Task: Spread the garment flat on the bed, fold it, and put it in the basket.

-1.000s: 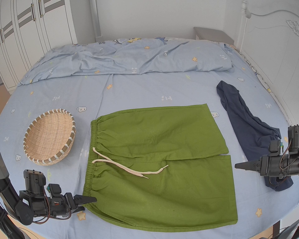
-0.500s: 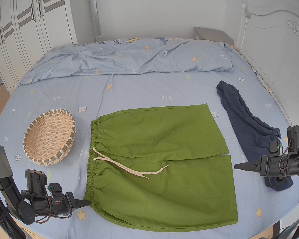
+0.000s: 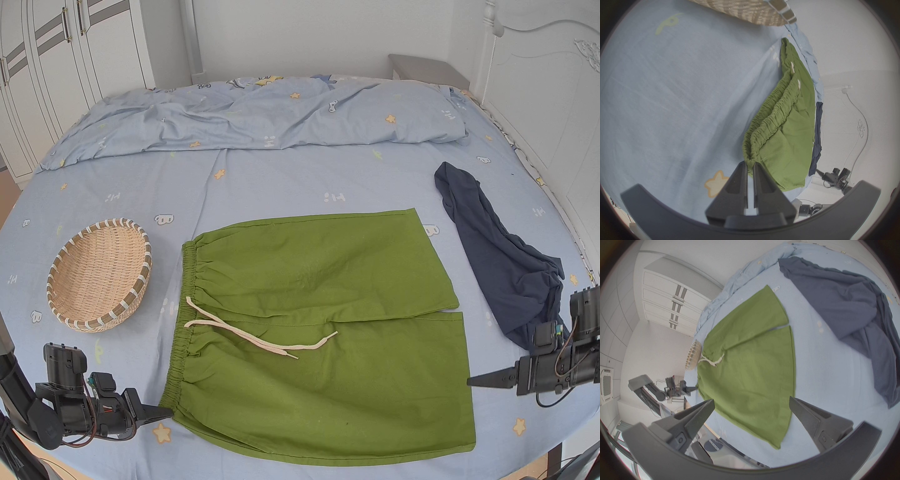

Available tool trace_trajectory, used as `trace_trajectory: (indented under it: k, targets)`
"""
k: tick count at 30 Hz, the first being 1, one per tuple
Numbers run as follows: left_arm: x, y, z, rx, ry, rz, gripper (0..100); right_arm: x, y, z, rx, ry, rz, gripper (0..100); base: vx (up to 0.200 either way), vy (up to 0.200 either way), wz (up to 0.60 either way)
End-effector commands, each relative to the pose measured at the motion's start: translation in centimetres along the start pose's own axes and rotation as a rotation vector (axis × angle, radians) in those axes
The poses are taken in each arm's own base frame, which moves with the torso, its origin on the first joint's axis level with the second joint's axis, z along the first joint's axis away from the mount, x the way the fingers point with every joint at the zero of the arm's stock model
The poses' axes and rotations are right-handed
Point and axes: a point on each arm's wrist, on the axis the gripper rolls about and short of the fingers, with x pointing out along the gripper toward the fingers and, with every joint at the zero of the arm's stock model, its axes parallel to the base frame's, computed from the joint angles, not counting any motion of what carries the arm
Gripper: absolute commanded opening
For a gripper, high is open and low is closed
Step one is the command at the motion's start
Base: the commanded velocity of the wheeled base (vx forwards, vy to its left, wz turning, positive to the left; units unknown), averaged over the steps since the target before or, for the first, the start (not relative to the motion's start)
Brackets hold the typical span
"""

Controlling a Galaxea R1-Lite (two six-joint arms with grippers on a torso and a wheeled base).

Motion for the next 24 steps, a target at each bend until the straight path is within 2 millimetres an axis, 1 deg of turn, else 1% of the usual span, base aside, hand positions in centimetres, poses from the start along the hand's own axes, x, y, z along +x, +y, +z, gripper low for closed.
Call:
trace_trajectory:
  k: [1, 4, 5, 6, 9, 10, 11, 15, 24]
  targets:
    - [-1.6, 0.0, -0.1, -0.006, -0.055, -0.002, 0, 0.2, -0.7, -2.7, 0.01, 0.085, -0.014, 100, 0.0, 0.0, 0.0]
    - [-1.6, 0.0, -0.2, 0.004, -0.044, 0.002, 0, 0.4, -1.1, -4.1, 0.014, 0.135, -0.014, 100, 0.0, 0.0, 0.0]
    - [-1.5, 0.0, -0.2, 0.004, -0.042, 0.002, 0, 0.5, -1.2, -4.3, 0.013, 0.143, -0.012, 100, 0.0, 0.0, 0.0]
    - [-1.5, 0.0, -0.2, 0.005, -0.038, 0.002, 0, 0.7, -1.4, -4.8, 0.014, 0.179, -0.014, 100, 0.0, 0.0, 0.0]
    - [-1.4, 0.0, -0.3, 0.007, -0.036, 0.002, 0, 1.5, -2.1, -5.7, 0.026, 0.253, -0.022, 100, 0.0, 0.0, 0.0]
    - [-1.4, 0.0, -0.3, 0.007, -0.036, 0.002, 0, 1.5, -2.1, -5.7, 0.026, 0.253, -0.022, 100, 0.0, 0.0, 0.0]
    - [-1.4, 0.0, -0.3, 0.006, -0.035, 0.003, 0, 2.0, -2.5, -6.0, 0.047, 0.293, -0.027, 100, 0.0, 0.0, 0.0]
    - [-1.4, 0.0, -0.2, 0.008, -0.038, 0.001, 0, 2.4, -2.8, -6.4, 0.059, 0.305, -0.022, 100, 0.0, 0.0, 0.0]
    - [-1.4, 0.0, -0.2, 0.026, -0.038, 0.003, 0, 2.9, -2.2, -6.9, 0.04, 0.352, 0.036, 100, 0.0, 0.0, 0.0]
